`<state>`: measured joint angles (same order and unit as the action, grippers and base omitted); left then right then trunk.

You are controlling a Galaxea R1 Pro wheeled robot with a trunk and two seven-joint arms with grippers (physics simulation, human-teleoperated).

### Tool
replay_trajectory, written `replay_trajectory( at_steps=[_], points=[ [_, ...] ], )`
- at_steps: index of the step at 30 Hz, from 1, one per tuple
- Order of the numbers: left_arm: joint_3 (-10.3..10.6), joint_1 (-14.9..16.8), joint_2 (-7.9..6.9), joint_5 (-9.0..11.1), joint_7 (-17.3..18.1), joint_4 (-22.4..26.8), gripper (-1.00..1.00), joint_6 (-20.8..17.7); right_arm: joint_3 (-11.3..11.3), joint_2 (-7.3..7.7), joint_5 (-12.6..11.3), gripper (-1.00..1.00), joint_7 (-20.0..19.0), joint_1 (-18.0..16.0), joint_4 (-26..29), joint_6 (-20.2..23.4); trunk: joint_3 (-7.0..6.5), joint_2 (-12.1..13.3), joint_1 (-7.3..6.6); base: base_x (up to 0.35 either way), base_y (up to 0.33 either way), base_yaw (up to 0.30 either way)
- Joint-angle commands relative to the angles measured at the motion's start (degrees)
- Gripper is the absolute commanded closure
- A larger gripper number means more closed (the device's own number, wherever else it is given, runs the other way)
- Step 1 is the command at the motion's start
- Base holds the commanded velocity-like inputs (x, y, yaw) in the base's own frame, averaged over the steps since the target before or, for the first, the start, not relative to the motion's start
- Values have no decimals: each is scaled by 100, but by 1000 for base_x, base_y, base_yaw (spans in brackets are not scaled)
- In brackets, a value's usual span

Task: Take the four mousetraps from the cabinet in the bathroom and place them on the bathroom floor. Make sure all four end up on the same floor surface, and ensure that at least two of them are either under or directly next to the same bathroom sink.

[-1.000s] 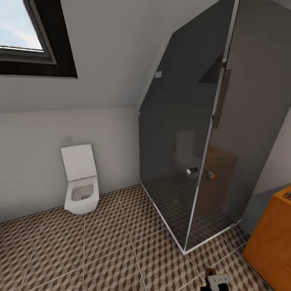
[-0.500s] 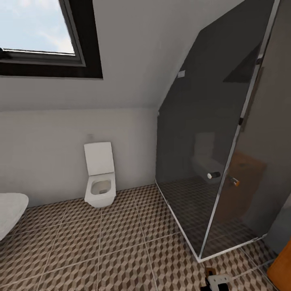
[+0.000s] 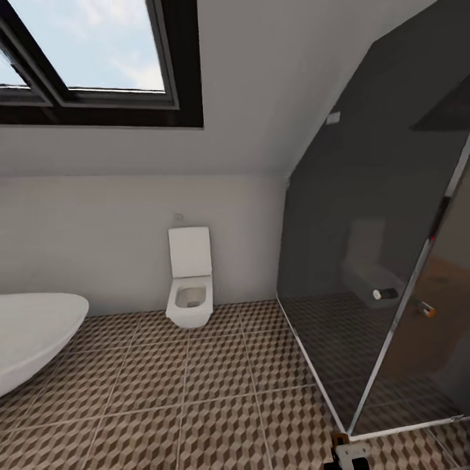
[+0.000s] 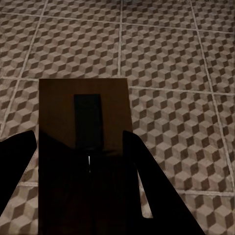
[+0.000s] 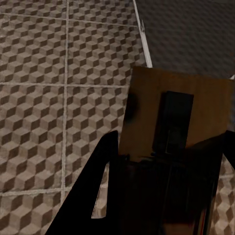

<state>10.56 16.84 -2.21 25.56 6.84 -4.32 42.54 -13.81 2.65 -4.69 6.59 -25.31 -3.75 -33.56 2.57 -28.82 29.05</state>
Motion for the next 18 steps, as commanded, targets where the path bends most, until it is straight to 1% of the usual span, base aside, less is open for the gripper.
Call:
replay_trajectory(
  at_steps=[1, 18],
  points=[
    [25, 13, 4, 63, 54, -25, 100, 26, -52, -2, -59, 100, -8, -9, -20, -37, 12, -12, 3, 0, 0, 300],
    [25, 13, 10, 63, 89, -25, 100, 26, -51, -2, -59, 100, -8, -9, -20, -37, 12, -12, 3, 0, 0, 300]
  ],
)
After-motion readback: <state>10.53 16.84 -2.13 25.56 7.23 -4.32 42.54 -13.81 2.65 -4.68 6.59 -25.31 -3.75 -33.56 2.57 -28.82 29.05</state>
